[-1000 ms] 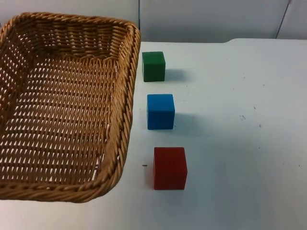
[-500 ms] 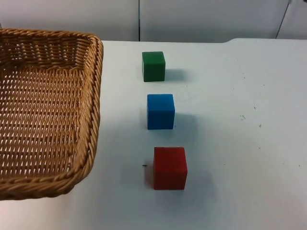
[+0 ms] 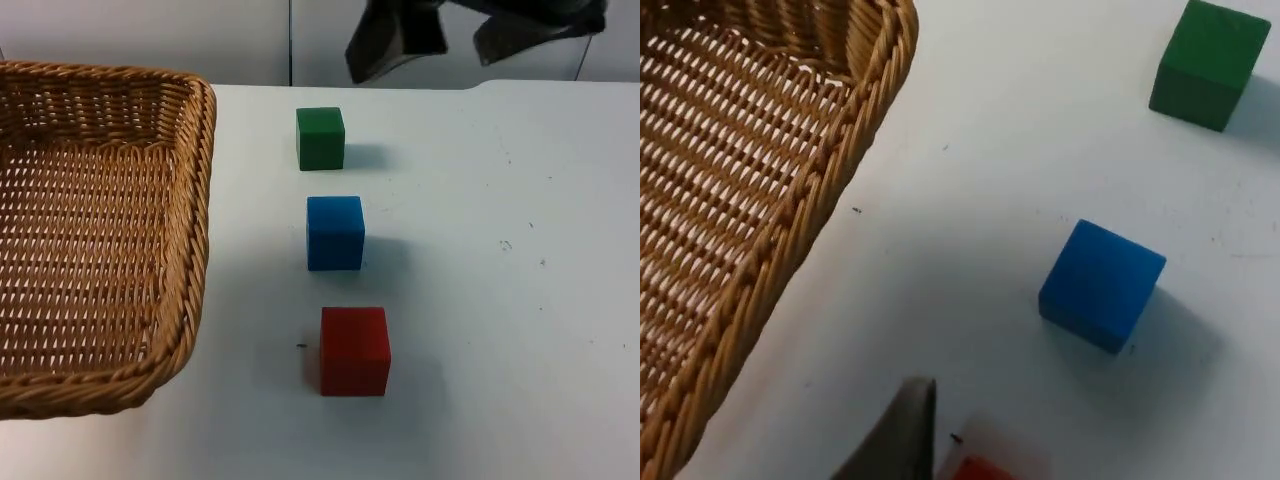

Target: Pick up the basket with the left hand and place the blue cube into the basket with the right hand.

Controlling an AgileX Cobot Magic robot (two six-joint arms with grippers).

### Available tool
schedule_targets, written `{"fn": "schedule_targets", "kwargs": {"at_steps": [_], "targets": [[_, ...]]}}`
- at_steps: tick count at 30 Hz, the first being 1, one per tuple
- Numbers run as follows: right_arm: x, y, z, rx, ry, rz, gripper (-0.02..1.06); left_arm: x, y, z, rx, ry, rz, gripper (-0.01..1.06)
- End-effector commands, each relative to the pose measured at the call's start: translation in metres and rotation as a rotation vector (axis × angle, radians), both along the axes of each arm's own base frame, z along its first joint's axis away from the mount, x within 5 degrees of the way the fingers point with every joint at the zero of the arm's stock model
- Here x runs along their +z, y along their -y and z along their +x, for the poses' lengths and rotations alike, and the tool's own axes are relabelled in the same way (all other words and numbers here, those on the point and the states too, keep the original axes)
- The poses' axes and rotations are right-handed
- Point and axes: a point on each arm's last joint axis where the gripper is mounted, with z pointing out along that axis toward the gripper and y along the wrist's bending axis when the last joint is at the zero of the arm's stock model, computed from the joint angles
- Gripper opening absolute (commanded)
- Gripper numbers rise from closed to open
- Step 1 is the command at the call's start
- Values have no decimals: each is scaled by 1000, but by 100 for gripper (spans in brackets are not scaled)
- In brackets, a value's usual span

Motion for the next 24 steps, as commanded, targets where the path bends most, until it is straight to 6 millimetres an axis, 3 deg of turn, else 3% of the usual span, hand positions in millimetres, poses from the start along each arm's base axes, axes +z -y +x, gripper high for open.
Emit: {"fn": "schedule_targets", "kwargs": {"at_steps": [1, 4, 10, 17, 24], "targets": [[-6, -11, 13, -26, -5, 8, 101, 2, 2, 0, 5, 5, -28, 0], [-15, -19, 25, -53, -30, 16, 101, 2, 2, 0, 6, 5, -29, 0], [-58, -39, 54, -160, -141, 26, 100, 2, 1, 0, 7, 6, -28, 0], [-109, -45, 66, -270, -249, 8, 100, 2, 2, 1, 11, 8, -32, 0], [-137, -46, 72, -348, -270, 1, 100, 2, 2, 1, 10, 7, -34, 0]]}}
